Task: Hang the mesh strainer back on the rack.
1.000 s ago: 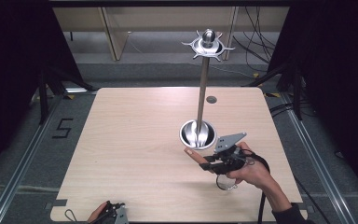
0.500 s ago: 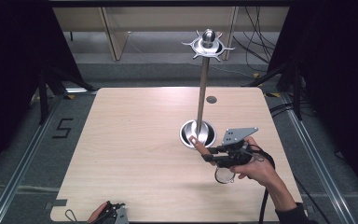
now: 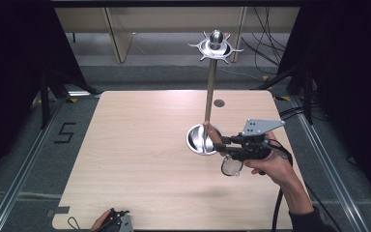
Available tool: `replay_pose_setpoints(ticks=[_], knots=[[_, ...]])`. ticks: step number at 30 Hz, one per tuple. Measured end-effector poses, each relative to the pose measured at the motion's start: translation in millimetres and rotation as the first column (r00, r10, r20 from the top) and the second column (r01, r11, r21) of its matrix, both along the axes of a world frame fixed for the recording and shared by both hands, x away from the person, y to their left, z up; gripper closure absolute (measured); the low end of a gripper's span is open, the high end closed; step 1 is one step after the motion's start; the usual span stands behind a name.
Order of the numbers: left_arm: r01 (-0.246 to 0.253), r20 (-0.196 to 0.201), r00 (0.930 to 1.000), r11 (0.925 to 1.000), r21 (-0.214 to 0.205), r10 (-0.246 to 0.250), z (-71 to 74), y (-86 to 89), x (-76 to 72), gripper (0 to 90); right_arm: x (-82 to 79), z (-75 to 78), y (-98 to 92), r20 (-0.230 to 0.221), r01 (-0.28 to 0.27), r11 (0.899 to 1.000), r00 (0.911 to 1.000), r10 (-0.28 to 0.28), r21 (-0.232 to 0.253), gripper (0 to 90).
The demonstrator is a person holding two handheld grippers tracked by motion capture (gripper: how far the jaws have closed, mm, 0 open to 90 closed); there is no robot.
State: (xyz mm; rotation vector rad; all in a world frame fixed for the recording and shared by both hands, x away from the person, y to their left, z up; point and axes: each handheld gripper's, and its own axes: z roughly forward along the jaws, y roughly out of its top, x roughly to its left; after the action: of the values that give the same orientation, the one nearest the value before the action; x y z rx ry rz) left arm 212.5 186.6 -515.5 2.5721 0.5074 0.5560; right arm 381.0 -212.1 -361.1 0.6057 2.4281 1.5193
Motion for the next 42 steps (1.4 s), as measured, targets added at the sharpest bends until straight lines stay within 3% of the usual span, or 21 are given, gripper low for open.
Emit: replay_pose_setpoints(ticks=[3,5,8,9,11,14,17,21,22,31,34,36,41,42], knots=[[0.01,-0.01,0.9999,1.0,-0.002,-0.01,0.1,0.4,0.4,16.5,4.8,9.1,-3.1,0.026,0.02,0.999,0.9994,-0.021,0.037,71.4],[0.01,-0.012,0.9999,1.0,-0.002,-0.01,-0.1,0.3,0.6,16.5,5.3,11.9,-3.8,0.013,0.024,0.999,0.9996,-0.024,0.039,71.4],[0.009,-0.012,0.9999,1.0,-0.002,-0.009,0.0,0.4,0.4,16.5,8.9,20.1,-4.4,0.061,0.03,0.997,0.9976,-0.035,0.076,71.4],[0.009,-0.011,0.9999,1.0,-0.002,-0.009,0.0,0.4,0.5,16.5,7.2,22.4,-4.4,0.031,0.033,0.996,0.9989,-0.035,0.077,71.4],[0.01,-0.012,0.9999,1.0,-0.002,-0.01,-0.1,0.4,0.3,16.5,7.7,27.6,-4.5,0.033,0.036,0.995,0.9987,-0.039,0.092,71.4],[0.009,-0.01,0.9999,1.0,-0.002,-0.009,0.0,0.6,0.5,16.5,11.7,35.5,-5.8,0.071,0.04,0.992,0.9963,-0.049,0.122,71.4],[0.008,-0.011,0.9999,1.0,-0.005,-0.008,0.0,0.6,0.5,16.5,15.5,45.7,-7.4,0.075,0.051,0.988,0.9952,-0.063,0.144,71.4],[0.007,-0.003,1.0,0.9999,-0.008,-0.007,-0.6,0.5,0.3,16.5,16.9,53.2,-8.1,0.074,0.062,0.985,0.9945,-0.074,0.159,71.4],[0.009,-0.004,1.0,0.9999,-0.009,-0.009,-0.8,0.4,0.2,16.5,19.3,57.6,-8.2,0.11,0.072,0.986,0.99,-0.089,0.153,71.4],[0.006,-0.004,1.0,0.9999,-0.01,-0.006,-1.0,0.4,0.4,16.5,21.3,72.1,-11.6,0.119,0.085,0.982,0.9874,-0.105,0.168,71.4],[0.006,-0.005,1.0,0.9999,-0.01,-0.006,-1.4,0.6,0.5,16.5,24.7,79.8,-13.8,0.151,0.083,0.981,0.9824,-0.11,0.176,71.4],[0.018,-0.012,0.9998,0.9998,-0.009,-0.018,-1.5,0.5,1.7,16.5,23.9,81.6,-14.1,0.134,0.09,0.979,0.9842,-0.115,0.183,71.4],[0.018,-0.016,0.9997,0.9998,-0.009,-0.019,-1.5,0.7,1.6,16.5,28.7,89.2,-17.6,0.161,0.094,0.976,0.9788,-0.127,0.198,71.4],[0.014,-0.014,0.9998,0.9998,-0.015,-0.014,-1.8,0.4,1.3,16.5,28.1,89.9,-17.1,0.141,0.105,0.972,0.9807,-0.136,0.209,71.4]])
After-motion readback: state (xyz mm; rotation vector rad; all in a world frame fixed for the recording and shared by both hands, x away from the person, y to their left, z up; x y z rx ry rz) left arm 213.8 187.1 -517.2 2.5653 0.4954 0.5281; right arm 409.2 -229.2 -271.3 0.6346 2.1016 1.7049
